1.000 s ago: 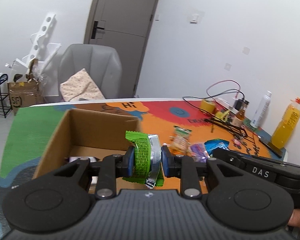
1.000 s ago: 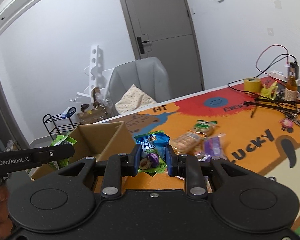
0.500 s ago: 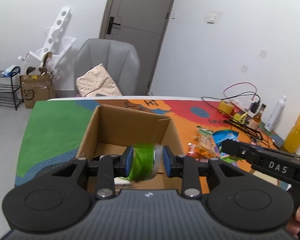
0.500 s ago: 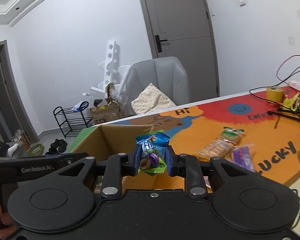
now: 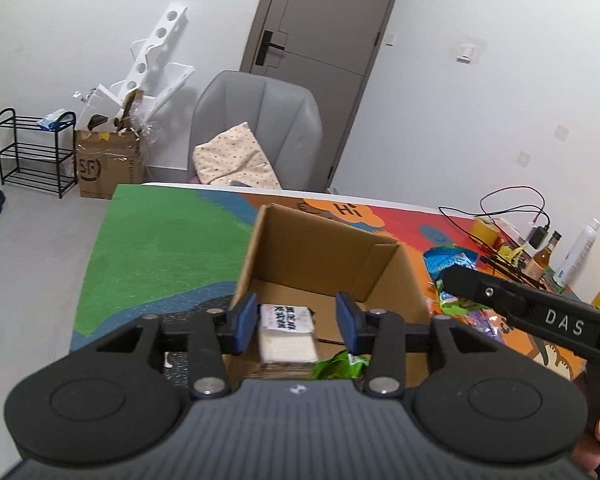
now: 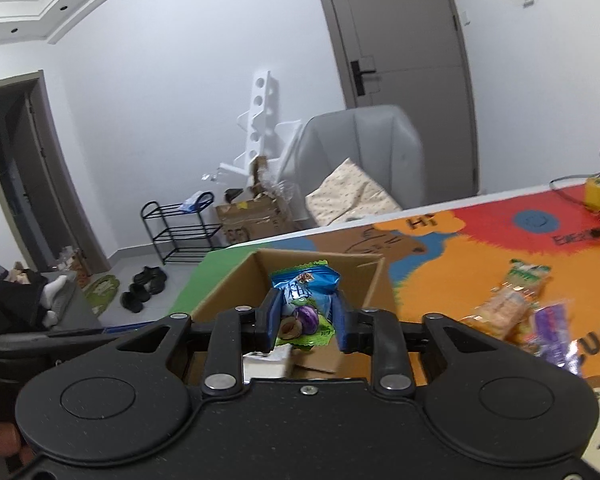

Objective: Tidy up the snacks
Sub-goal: 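Carry both snacks over the box and release them inside with both tools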

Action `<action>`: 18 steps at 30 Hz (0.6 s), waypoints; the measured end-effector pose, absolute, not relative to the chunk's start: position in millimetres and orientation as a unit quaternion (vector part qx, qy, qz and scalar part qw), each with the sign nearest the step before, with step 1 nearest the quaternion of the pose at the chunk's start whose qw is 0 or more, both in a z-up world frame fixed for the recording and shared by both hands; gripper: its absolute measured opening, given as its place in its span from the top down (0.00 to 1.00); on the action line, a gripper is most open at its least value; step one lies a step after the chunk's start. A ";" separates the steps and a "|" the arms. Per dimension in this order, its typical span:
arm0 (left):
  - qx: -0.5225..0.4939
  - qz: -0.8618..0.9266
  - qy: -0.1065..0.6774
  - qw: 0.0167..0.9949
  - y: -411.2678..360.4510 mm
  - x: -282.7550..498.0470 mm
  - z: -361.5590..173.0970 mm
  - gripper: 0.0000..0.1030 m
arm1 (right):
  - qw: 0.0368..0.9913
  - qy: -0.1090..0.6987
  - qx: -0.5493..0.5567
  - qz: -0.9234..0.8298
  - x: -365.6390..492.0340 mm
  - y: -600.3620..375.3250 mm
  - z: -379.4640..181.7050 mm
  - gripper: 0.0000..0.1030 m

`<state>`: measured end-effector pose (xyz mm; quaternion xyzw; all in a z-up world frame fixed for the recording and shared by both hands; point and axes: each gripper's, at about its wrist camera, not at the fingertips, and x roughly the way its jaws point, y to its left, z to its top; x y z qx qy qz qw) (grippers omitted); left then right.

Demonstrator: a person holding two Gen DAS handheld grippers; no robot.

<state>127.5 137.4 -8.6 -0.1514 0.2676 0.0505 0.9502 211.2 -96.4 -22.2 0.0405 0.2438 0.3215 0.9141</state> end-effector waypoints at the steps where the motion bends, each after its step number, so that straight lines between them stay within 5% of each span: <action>1: -0.152 0.052 0.266 0.950 139.0 126.5 -8.3 0.50 | 0.914 0.244 0.043 0.322 211.4 -95.7 -21.9 0.66; 7: -0.153 0.056 0.260 0.952 139.5 121.8 -5.6 0.28 | 0.917 0.246 0.051 0.309 208.4 -105.4 -23.9 0.61; 18: -0.147 0.039 0.257 0.954 119.8 121.4 -3.3 0.18 | 0.927 0.243 0.060 0.279 199.2 -141.3 -26.8 0.48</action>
